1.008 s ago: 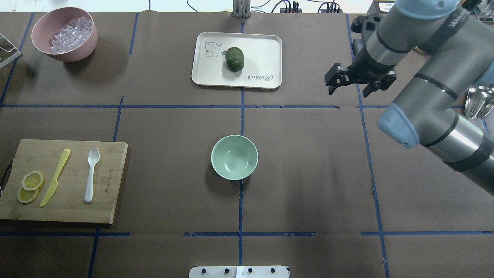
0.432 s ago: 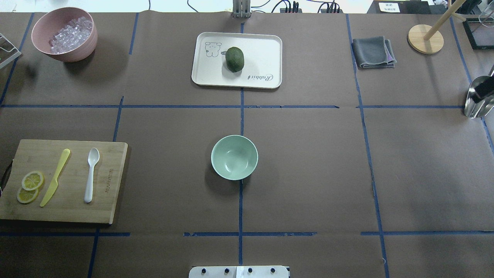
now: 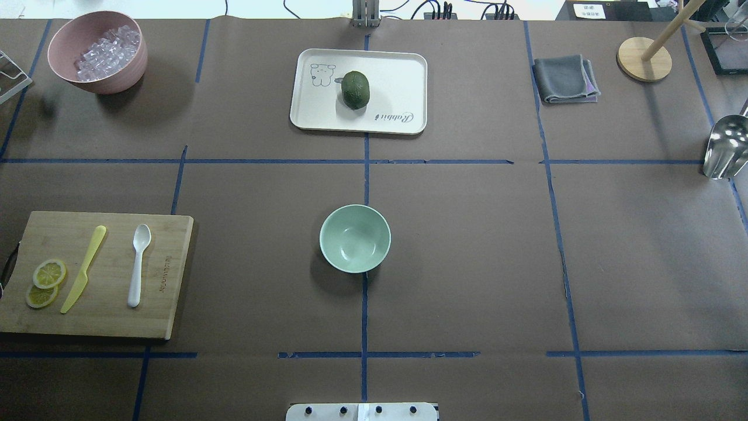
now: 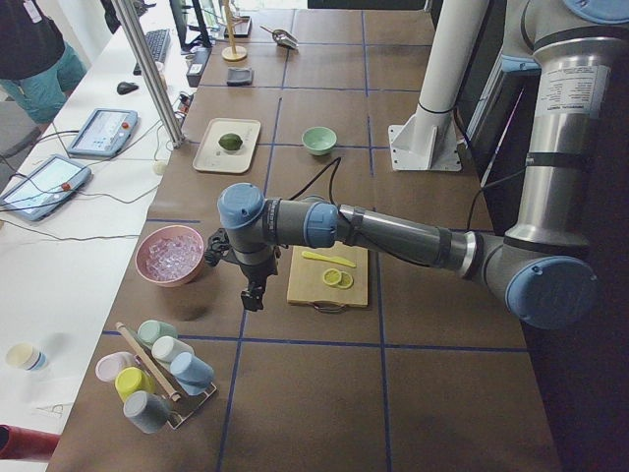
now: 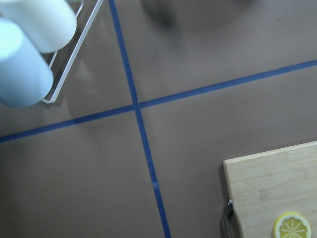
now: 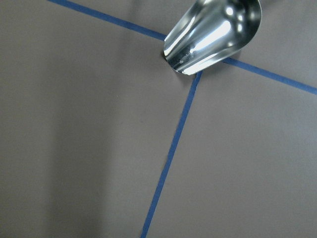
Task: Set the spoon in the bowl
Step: 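Move the left gripper over the white spoon on the cutting board, then lower the left gripper and grasp the white spoon's handle, then lift the spoon with the left gripper and carry it over the bowl, then lower the spoon into the green bowl and open the left gripper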
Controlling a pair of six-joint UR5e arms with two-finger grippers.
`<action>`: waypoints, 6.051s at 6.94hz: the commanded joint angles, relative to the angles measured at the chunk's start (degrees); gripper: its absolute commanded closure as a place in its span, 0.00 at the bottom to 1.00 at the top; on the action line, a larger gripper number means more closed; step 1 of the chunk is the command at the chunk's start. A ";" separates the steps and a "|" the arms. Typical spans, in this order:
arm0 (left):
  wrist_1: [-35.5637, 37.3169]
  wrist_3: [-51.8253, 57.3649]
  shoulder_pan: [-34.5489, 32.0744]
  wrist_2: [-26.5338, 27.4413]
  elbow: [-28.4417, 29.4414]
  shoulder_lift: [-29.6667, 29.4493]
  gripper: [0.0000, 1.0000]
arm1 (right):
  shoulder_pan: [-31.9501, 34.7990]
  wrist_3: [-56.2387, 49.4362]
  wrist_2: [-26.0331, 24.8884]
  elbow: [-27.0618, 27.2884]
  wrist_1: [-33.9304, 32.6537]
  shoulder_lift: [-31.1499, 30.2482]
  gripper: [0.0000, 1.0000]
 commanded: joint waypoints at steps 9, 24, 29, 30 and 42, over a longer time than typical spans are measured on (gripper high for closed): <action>-32.67 -66.40 39.69 15.77 -7.34 3.84 0.00 | 1.35 1.63 1.61 0.87 0.11 -2.22 0.00; -30.82 -68.17 46.66 18.42 -6.56 3.49 0.87 | 1.35 1.55 1.52 0.17 0.11 -2.84 0.00; -18.05 -61.29 47.36 18.51 -15.93 -2.53 1.00 | 1.52 1.64 1.52 0.17 0.11 -3.01 0.00; -13.73 -57.23 47.98 19.03 -15.87 -9.45 1.00 | 1.61 1.72 1.52 0.17 0.11 -3.10 0.00; -4.95 -57.53 58.97 26.07 11.45 -44.68 0.00 | 1.61 1.99 1.87 0.34 0.11 -3.10 0.00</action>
